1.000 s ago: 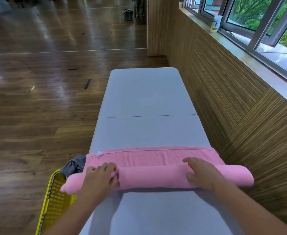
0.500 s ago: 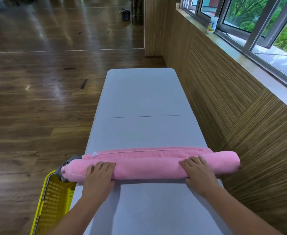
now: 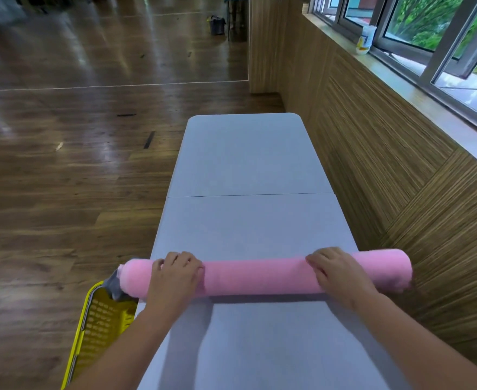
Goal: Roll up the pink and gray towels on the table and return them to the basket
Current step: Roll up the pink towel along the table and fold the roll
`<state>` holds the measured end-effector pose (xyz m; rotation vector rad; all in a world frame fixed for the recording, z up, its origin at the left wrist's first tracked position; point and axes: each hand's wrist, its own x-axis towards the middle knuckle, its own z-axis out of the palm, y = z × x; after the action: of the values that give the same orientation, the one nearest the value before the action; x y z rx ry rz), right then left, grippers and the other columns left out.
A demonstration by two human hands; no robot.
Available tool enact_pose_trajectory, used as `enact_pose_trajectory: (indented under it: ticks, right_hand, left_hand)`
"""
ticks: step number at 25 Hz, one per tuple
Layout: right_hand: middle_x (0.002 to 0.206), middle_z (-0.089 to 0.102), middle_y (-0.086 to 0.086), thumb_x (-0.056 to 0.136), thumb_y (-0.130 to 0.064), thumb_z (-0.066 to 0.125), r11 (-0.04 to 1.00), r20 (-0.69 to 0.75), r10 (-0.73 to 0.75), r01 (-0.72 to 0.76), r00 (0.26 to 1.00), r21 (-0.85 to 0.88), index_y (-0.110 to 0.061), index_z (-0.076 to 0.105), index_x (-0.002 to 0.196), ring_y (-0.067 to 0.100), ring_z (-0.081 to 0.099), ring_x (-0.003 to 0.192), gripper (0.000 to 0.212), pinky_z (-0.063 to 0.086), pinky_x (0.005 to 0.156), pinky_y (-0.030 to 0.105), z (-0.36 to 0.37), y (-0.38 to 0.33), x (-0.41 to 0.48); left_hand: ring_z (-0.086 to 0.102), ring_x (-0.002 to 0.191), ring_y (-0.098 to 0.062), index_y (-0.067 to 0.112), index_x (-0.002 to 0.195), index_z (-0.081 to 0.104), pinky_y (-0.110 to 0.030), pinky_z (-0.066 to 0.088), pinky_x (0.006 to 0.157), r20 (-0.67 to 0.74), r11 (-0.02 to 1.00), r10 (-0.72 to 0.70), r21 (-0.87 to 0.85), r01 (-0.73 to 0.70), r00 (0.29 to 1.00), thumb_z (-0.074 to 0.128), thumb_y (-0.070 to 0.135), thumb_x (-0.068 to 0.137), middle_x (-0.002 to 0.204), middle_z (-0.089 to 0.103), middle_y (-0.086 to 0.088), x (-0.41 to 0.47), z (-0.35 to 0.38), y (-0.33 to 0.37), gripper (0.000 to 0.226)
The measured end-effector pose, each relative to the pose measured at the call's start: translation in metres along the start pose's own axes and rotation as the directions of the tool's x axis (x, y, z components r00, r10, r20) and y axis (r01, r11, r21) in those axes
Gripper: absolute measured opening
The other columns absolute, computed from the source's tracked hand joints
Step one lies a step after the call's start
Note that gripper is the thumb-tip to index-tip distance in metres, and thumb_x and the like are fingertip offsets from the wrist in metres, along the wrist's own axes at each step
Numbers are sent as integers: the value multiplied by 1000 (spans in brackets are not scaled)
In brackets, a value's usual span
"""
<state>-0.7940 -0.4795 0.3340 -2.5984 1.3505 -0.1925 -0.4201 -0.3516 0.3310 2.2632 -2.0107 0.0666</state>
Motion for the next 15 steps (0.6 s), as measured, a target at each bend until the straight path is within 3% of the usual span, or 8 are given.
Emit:
enact_pose_trajectory:
  ticks: [3,6,10,12,15]
  right_hand:
    - [152,45,-6,92,-55,38,983,203,-54,87,978,-161,-27,43,147,25,39,141,63,29,118,50,9,-4,-9]
    - [161,31,-5,89,-56,36,969,253,-48,107,966,-225,-33,25,154,22,26,148,71,13,121,46,10,5,-13]
    - [155,38,-7,86,-64,29,964,273,84,-8,958,-267,-40,22,152,21,31,143,72,17,119,52,-8,30,-3]
    - [145,46,-9,85,-68,25,949,287,124,-29,950,-314,-43,21,151,20,42,133,70,27,114,50,-12,34,0]
    - [132,55,-6,88,-67,26,944,257,188,-102,948,-312,-43,26,147,24,51,116,64,41,93,45,-7,19,4]
  left_hand:
    - [51,126,-21,34,137,51,-52,37,107,127,998,64,5,-66,990,42,61,89,137,59,8,-13,17,-1,56]
    - [42,139,-25,41,148,33,-57,29,112,224,993,86,55,-101,971,37,66,85,149,50,5,-14,22,-14,68]
    - [28,146,-21,52,150,17,-56,16,116,303,997,-15,76,-8,953,29,82,85,157,37,10,2,11,-48,73]
    - [39,135,-18,53,148,20,-50,26,111,320,997,-26,77,1,947,22,86,80,147,46,12,9,6,-51,76]
    - [49,114,-21,53,144,27,-44,37,94,285,992,-67,119,34,956,24,82,82,127,55,8,15,5,-36,68]
